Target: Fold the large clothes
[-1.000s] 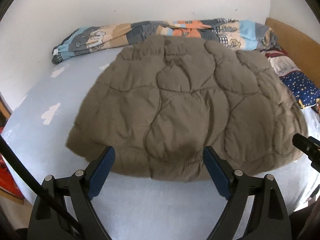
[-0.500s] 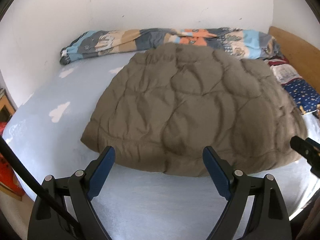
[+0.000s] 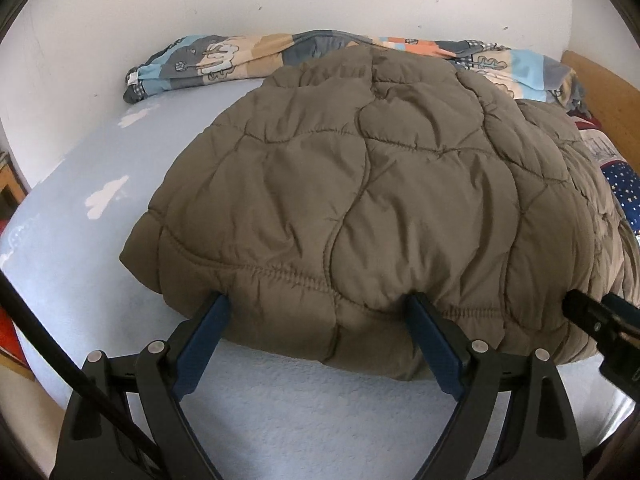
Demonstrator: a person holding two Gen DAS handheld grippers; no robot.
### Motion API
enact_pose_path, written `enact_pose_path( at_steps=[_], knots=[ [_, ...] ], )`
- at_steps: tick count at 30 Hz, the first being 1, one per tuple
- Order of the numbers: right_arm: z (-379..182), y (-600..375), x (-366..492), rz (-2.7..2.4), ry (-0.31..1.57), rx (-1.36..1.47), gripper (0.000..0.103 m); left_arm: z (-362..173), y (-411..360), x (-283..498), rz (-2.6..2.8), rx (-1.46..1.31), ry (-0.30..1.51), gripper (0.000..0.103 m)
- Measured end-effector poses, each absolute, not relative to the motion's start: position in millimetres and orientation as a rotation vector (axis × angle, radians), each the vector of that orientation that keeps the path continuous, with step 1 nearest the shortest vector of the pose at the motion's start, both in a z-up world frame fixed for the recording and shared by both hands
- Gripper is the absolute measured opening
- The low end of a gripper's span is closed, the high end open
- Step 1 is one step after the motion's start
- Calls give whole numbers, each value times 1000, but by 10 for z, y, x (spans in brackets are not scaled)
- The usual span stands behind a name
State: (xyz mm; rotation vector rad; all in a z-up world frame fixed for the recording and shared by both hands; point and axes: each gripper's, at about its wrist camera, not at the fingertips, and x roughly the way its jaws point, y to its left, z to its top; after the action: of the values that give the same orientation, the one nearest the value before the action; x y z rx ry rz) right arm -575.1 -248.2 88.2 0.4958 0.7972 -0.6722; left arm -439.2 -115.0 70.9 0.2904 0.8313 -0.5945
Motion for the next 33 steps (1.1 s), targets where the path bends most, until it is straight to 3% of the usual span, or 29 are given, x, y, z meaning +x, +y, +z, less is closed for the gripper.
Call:
enact_pose_path(
  at_steps=[10, 25, 33],
  knots=[
    [825, -2509, -5648, -691, 813, 502, 92, 710, -1190, -4355, -600, 315, 840, 91],
    [820, -2470, -5623, -704, 817, 479, 92, 682, -1163, -4385, -611, 322, 800, 92],
    [1016, -2419, -5821, -755, 731, 457, 92, 685, -1147, -4404, -609, 327, 796, 92]
  ],
)
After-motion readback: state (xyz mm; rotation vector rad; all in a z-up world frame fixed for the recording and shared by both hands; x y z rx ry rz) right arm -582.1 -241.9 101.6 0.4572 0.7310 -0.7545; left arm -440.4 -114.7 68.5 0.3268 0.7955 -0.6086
